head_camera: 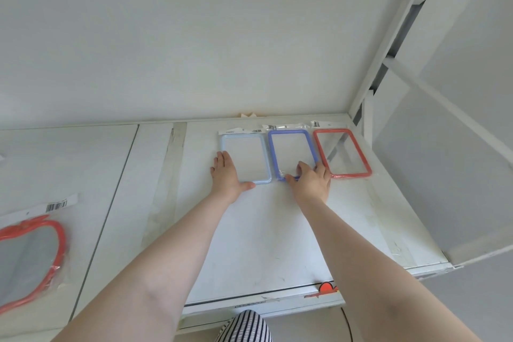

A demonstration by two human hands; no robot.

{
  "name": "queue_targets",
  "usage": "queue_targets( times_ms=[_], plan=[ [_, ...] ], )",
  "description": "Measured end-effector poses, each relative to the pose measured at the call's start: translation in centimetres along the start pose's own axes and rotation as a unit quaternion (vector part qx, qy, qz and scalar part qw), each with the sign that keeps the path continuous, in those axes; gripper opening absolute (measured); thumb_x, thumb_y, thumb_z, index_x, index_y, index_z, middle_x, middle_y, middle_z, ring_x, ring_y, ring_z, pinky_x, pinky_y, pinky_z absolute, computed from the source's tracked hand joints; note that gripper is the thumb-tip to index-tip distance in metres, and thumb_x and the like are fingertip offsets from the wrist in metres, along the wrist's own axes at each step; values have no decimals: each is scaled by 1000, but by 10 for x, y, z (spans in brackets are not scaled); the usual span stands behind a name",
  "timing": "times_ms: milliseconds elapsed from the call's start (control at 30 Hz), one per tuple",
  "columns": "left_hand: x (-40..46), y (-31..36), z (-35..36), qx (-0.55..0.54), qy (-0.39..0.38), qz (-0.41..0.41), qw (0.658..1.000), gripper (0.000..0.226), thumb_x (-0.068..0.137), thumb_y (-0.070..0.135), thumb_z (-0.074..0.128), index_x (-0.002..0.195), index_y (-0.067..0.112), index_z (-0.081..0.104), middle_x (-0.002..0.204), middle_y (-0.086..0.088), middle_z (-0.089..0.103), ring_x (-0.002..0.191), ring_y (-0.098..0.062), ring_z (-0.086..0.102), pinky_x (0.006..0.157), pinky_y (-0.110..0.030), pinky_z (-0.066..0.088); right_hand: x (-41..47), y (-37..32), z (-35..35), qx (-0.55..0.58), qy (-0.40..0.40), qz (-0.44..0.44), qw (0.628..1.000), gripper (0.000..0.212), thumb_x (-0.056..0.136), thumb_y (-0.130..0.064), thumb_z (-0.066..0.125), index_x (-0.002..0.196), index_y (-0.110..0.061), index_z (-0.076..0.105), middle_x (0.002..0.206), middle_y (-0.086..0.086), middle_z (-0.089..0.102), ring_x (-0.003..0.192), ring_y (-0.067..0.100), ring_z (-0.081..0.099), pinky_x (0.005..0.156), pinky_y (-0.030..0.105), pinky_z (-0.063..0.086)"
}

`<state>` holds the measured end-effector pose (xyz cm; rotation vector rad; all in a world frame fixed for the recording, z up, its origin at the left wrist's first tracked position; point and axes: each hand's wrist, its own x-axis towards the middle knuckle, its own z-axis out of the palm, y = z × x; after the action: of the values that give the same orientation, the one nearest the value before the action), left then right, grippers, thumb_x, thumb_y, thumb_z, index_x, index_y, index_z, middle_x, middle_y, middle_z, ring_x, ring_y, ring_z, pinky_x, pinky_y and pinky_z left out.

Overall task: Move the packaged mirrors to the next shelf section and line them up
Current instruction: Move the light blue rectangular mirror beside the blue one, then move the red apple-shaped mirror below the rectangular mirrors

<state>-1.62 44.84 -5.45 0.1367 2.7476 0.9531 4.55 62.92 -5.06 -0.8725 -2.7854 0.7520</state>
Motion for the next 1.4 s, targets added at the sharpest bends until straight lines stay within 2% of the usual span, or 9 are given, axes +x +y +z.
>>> queue_targets(
  times_ms=[367,467,533,600,700,800,900,1100,1400],
  plan=[
    [2,4,-3,26,-9,1,1000,118,76,37,76,149,-1,-8,160,-18,-8,149,-31,-7,120,-44,1,1,-1,-4,-13,-14,0,1000,30,88,-42,58,100,-15,55,140,12,36,134,31,27,113,39,24],
    [-1,6,-4,32,-2,1,999,117,76,41,75,150,0,-7,160,-18,-7,149,-32,-6,121,-43,3,-1,-4,-9,-14,-25,5,1000,38,88,-45,58,115,-19,56,143,12,34,138,31,24,115,39,22],
    [-4,8,-5,32,4,2,999,116,77,43,74,150,0,-4,160,-19,-5,149,-33,-4,121,-42,5,-5,-8,-15,-13,-31,2,999,52,88,-48,57,134,-23,48,151,11,28,143,30,18,118,39,19],
    [-12,13,-8,33,6,1,999,112,79,45,71,150,0,-3,160,-19,-4,149,-32,-3,122,-42,6,-12,-11,-22,-11,-32,-6,999,59,89,-48,57,141,-23,43,154,10,26,145,28,16,119,39,20],
    [-31,25,-16,31,26,6,999,96,86,42,64,151,2,6,160,-18,6,149,-30,7,121,-41,12,-27,-15,-35,12,-60,-18,998,57,90,-43,58,140,-21,44,149,7,35,140,27,25,113,40,32],
    [-59,41,-27,13,43,19,999,68,91,31,59,147,9,28,150,-14,34,139,-29,35,112,-37,31,-49,-17,-53,52,-102,-30,993,50,89,-36,61,136,-22,50,138,5,48,126,26,47,96,42,49],
    [-94,48,-38,35,27,37,998,50,90,21,57,138,14,44,137,-9,51,125,-28,50,103,-36,42,-76,-18,-71,43,-140,-52,988,45,89,-29,60,133,-23,52,129,2,56,115,23,56,90,35,51],
    [-176,38,-58,86,21,30,996,46,89,15,55,134,17,50,134,-3,56,124,-25,52,100,-33,43,-137,-31,-87,29,-196,-135,971,43,88,-27,61,130,-24,55,129,0,56,101,22,59,87,37,53],
    [-263,-32,-100,76,71,-59,993,43,85,13,56,128,19,57,125,0,64,116,-22,59,96,-30,46,-221,-68,-64,9,-267,-243,932,41,87,-25,61,128,-25,58,127,-2,61,115,17,57,91,28,46]
  ],
)
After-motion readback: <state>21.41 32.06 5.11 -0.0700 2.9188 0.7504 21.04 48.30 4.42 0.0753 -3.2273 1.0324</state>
